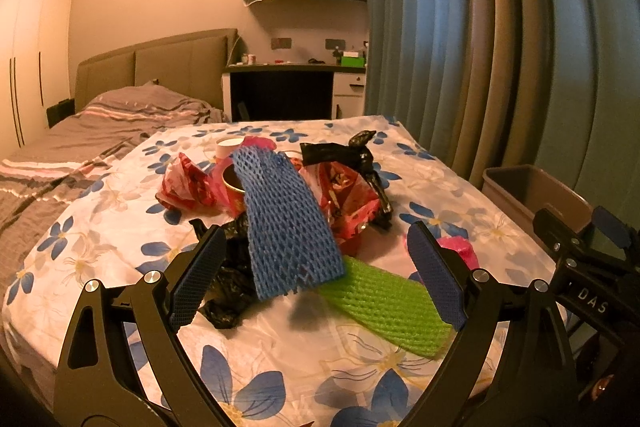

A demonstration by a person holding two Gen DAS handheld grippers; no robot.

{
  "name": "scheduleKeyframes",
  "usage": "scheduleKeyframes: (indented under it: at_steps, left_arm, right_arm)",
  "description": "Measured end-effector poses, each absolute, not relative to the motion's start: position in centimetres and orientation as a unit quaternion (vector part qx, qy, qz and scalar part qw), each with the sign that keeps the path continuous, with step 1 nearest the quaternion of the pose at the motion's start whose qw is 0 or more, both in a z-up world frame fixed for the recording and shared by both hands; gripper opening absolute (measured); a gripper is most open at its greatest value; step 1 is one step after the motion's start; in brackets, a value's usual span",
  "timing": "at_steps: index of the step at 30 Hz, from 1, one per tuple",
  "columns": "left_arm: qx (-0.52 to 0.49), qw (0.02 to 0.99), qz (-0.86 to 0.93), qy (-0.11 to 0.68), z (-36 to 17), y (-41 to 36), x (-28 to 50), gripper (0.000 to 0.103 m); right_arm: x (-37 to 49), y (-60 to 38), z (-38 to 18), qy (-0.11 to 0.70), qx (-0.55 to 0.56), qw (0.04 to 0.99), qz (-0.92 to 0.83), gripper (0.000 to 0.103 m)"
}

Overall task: Collect trash
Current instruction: 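Grasp the blue mesh net with the left tool while the right tool grasps the pink bag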

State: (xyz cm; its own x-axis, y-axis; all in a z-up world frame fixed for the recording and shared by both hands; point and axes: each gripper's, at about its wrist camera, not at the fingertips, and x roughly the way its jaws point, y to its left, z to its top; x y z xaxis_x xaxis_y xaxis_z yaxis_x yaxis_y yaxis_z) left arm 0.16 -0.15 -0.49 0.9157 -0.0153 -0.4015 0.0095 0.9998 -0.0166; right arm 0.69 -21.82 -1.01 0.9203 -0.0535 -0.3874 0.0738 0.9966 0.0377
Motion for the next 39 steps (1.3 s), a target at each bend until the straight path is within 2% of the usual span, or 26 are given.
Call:
scheduleKeyframes:
  at_steps: [20, 30, 34, 39]
  left_arm:
    - [-0.014, 0.980, -0.012, 0.200, -0.1, -1.3, -0.2, 0.090]
    - [-0.023, 0.983, -0.006, 0.184, -0.4, 2.3, 0.3, 0.090]
    - [-0.029, 0.981, -0.004, 0.190, -0.7, 3.0, 0.8, 0.080]
    - [-0.038, 0.979, -0.004, 0.199, -1.5, 4.0, 1.5, 0.076]
  right_arm:
    - [0.6, -21.9, -1.1, 0.194, 0.028, 0.980, -0.020, 0.098]
    - [1.5, -20.2, -3.9, 0.220, 0.024, 0.975, 0.028, 0.098]
    - [2.8, -19.6, -5.2, 0.243, 0.022, 0.969, 0.037, 0.090]
    - [4.5, -19.4, -6.1, 0.264, 0.026, 0.963, 0.044, 0.080]
